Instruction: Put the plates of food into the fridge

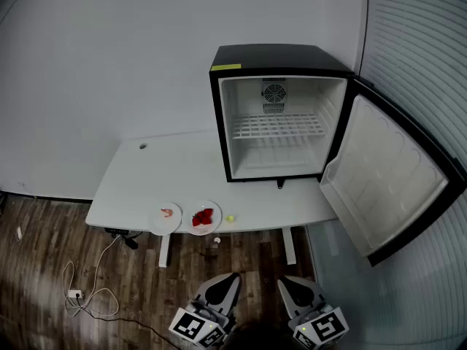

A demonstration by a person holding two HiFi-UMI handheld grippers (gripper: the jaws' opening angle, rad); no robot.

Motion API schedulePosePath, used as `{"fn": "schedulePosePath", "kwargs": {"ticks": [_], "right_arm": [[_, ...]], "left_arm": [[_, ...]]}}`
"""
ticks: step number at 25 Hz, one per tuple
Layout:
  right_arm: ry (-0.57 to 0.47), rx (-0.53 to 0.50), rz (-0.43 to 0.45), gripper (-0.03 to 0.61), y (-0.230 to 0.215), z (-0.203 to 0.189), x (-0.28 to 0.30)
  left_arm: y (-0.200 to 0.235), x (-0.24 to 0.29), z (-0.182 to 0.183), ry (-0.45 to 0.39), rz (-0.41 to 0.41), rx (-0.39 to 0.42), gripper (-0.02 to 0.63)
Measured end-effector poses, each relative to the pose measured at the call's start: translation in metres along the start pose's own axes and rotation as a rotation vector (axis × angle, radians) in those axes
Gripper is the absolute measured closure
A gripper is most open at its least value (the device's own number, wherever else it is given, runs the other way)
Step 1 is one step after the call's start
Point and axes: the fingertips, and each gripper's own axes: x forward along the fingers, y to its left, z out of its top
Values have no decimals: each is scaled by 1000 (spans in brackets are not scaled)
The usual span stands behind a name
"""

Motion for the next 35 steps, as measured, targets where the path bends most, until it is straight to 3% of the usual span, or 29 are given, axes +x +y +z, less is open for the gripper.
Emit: {"fn": "schedulePosePath", "kwargs": {"ticks": [11,28,35], "right_arm": [[16,-16,8,574,-3,-3,-2],[47,-64,94,574,10,-15,-9],[49,-39,83,574,5,-20,-14]], "left_arm": [[0,1,-3,9,22,-2,607],[-3,-20,-10,-28,116,3,607],[-8,-27,-8,-31,133,16,607]]}}
